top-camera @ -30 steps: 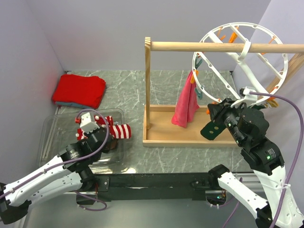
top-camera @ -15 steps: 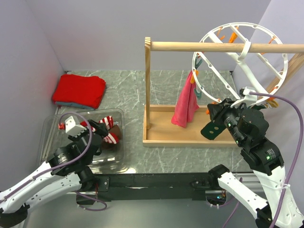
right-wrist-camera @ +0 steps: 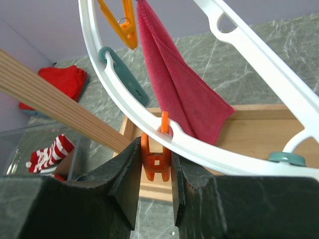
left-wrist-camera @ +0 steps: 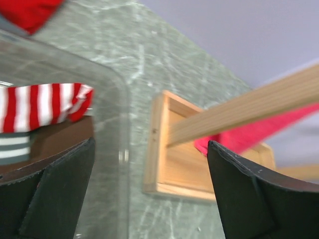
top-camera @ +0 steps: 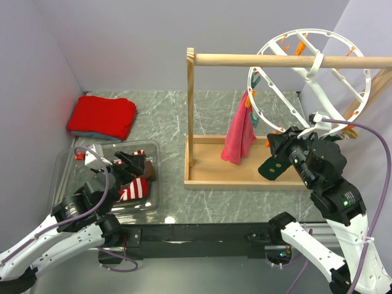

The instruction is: Remove the socks clipped to the hanger

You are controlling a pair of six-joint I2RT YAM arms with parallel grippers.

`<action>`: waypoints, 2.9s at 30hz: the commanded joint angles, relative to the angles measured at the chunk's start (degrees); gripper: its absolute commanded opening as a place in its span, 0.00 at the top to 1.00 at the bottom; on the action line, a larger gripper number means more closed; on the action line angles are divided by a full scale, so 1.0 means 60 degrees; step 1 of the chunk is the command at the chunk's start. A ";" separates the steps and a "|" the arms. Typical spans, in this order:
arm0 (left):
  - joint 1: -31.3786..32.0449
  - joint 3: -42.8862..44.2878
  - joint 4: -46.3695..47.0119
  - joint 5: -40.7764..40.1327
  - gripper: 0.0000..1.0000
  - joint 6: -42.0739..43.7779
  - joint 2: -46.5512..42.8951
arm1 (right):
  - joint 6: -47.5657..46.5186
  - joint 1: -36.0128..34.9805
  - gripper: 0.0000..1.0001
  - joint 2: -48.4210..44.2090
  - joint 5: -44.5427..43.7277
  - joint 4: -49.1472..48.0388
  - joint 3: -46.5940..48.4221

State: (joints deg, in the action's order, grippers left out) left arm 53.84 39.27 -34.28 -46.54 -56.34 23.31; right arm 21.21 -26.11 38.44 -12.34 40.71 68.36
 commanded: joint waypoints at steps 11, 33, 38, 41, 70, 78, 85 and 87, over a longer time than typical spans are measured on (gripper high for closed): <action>-0.0039 -0.0478 0.6993 0.8148 0.09 0.2828 0.1196 | 0.0287 -0.0043 1.00 0.0303 0.1132 -0.0046 0.0399; 0.4048 0.2463 1.1542 0.4273 0.04 0.6882 0.9776 | 0.0800 -0.0043 1.00 0.0332 0.2027 -0.0208 0.0516; 0.4034 0.3605 1.2305 0.4022 0.04 0.8465 1.1332 | 0.0801 -0.0043 1.00 0.0274 0.2027 -0.0120 0.0546; 0.4005 0.4425 1.2379 0.4124 0.04 0.8876 1.2240 | 0.0801 -0.0043 1.00 0.0230 0.2027 -0.0076 0.0546; 0.3067 0.6172 1.1295 0.8257 0.89 0.6843 1.3870 | 0.0845 -0.0043 0.86 -0.0136 0.2218 0.0319 0.0472; 0.3082 0.4854 1.0929 0.8767 0.94 0.5334 1.2113 | 0.0582 -0.0043 0.52 -0.0122 0.1764 0.1167 0.1057; 0.3082 0.4443 0.9713 0.9310 0.99 0.4761 1.1014 | 0.0493 -0.0043 0.24 -0.0268 0.1471 0.1974 0.1614; 0.3082 0.4150 0.9844 0.9616 0.99 0.4629 1.0647 | 0.0435 -0.0043 0.20 -0.0298 0.1470 0.2238 0.1878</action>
State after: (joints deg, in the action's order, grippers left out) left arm 72.51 66.72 25.41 6.83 -25.36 91.42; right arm 25.02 -26.02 37.34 -2.57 50.78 75.99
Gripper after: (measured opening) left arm 0.044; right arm 0.778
